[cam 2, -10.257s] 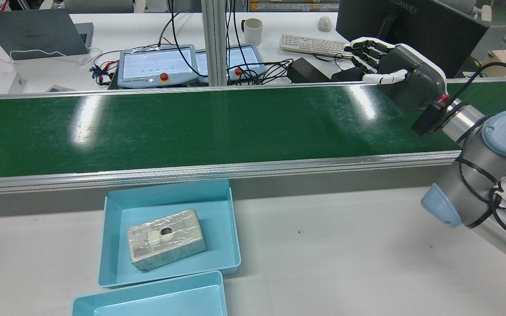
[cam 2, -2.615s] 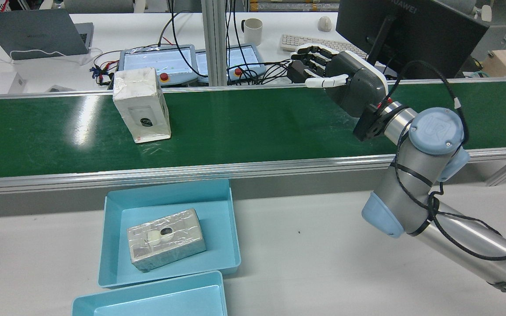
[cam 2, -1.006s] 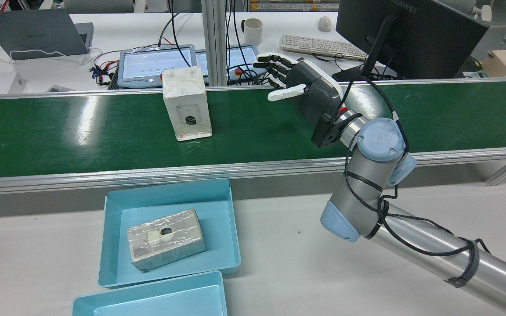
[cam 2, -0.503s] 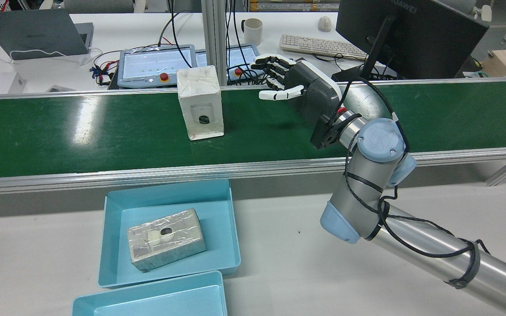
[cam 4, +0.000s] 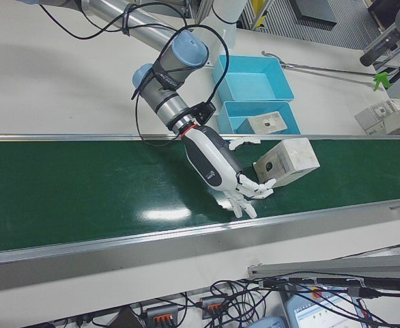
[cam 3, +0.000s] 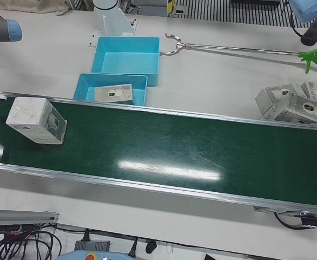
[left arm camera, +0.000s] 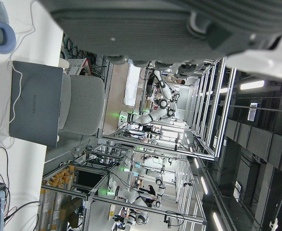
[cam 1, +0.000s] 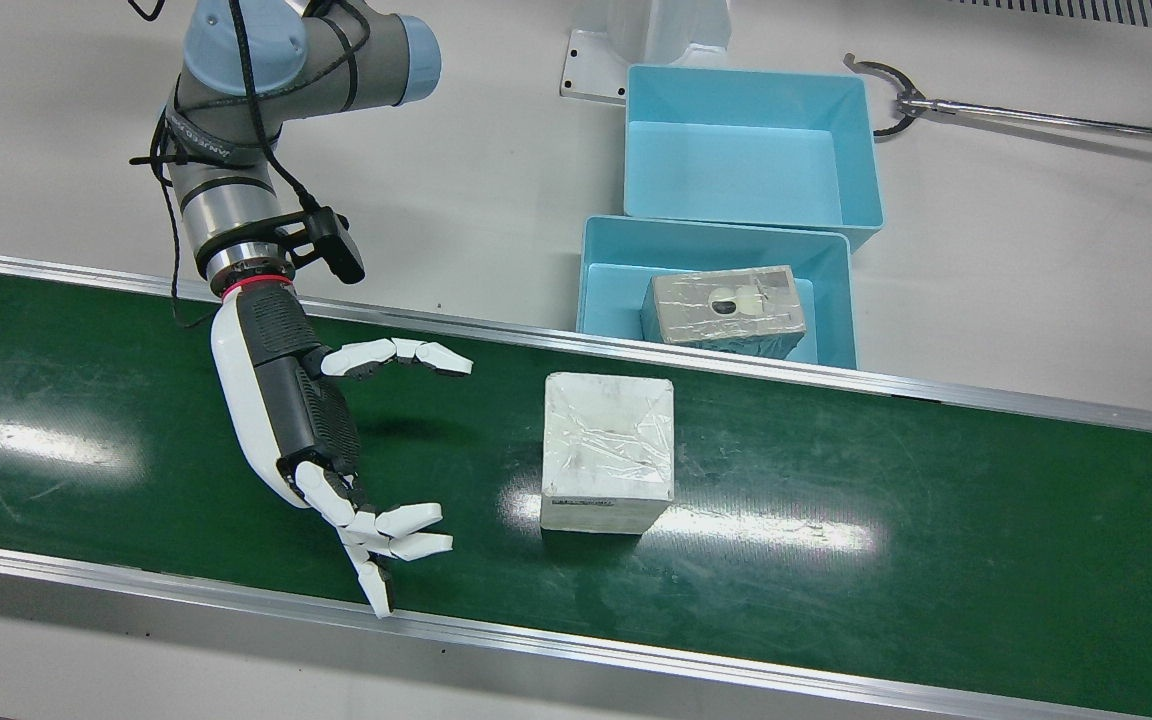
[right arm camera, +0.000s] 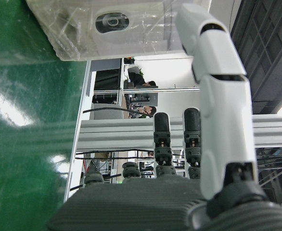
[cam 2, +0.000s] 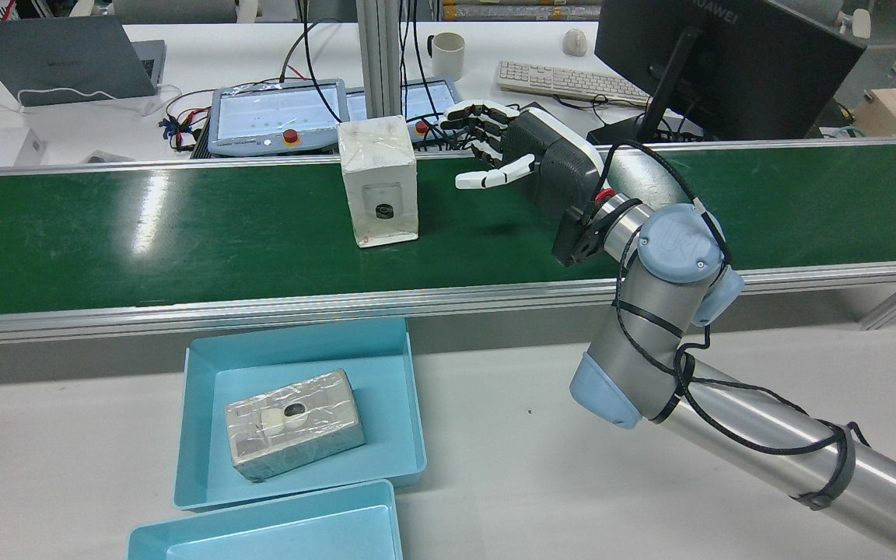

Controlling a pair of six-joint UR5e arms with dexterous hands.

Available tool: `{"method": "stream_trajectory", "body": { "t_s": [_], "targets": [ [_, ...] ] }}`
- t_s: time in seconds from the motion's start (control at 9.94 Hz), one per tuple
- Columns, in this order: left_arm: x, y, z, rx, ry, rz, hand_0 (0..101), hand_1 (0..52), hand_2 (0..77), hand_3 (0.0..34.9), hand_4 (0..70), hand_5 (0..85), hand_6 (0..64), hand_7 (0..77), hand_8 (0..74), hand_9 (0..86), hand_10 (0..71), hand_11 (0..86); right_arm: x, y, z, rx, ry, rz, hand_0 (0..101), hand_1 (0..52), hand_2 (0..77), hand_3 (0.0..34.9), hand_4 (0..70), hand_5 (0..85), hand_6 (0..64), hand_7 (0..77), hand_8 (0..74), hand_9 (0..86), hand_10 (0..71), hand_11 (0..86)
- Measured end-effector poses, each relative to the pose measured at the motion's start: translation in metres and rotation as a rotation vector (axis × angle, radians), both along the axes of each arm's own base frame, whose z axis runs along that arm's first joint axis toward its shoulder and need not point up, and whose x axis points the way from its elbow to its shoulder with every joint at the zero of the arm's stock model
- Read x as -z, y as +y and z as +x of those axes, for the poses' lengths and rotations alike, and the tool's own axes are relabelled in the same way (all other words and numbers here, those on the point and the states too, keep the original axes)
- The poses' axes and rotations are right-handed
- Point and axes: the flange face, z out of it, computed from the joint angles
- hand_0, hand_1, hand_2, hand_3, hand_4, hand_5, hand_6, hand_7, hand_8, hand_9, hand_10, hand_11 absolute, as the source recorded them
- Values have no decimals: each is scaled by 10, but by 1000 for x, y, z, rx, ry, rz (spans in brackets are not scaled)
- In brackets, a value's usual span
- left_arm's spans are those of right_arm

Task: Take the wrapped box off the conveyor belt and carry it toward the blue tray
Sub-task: 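Hold the open right hand in the box's path as it arrives, then close the right hand fingers around the white box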

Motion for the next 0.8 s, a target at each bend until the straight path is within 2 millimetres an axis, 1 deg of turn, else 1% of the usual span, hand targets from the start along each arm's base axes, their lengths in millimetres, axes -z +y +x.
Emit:
{"method": "stream_trajectory", "body": {
  "t_s": [0.2, 0.3, 0.4, 0.5, 0.6, 0.7, 0.8],
  "targets": [
    [0, 0, 0, 0, 0, 0, 0, 0, 5, 0, 0, 11, 0, 0, 0, 0, 5, 0, -2, -1, 0, 0, 6, -2, 503, 180, 213, 167, 169, 322, 76, 267, 11, 54, 0, 11],
    [0, 0, 0, 0, 0, 0, 0, 0, 5, 0, 0, 11, 0, 0, 0, 0, 0, 0, -3, -1, -1, 0, 8, -4, 503, 164, 196, 165, 153, 322, 76, 267, 11, 54, 0, 11],
    [0, 0, 0, 0, 0, 0, 0, 0, 5, 0, 0, 11, 0, 0, 0, 0, 0, 0, -5, -1, -2, 1, 10, -5, 499, 164, 180, 179, 142, 322, 76, 267, 11, 54, 0, 11],
    [0, 0, 0, 0, 0, 0, 0, 0, 5, 0, 0, 11, 0, 0, 0, 0, 0, 0, -5, -2, -2, 1, 11, -7, 494, 158, 164, 180, 109, 322, 38, 245, 0, 54, 0, 11],
    [0, 0, 0, 0, 0, 0, 0, 0, 5, 0, 0, 11, 0, 0, 0, 0, 0, 0, -5, -1, -4, 2, 13, -6, 492, 164, 136, 198, 125, 327, 60, 245, 0, 54, 0, 11],
    [0, 0, 0, 0, 0, 0, 0, 0, 5, 0, 0, 11, 0, 0, 0, 0, 0, 0, -3, -1, -5, 3, 14, -3, 492, 164, 164, 196, 120, 316, 60, 245, 0, 54, 0, 11],
    [0, 0, 0, 0, 0, 0, 0, 0, 5, 0, 0, 11, 0, 0, 0, 0, 5, 0, 1, -1, -8, 4, 14, 3, 492, 164, 180, 213, 120, 316, 60, 245, 0, 54, 0, 16]
  ]
}}
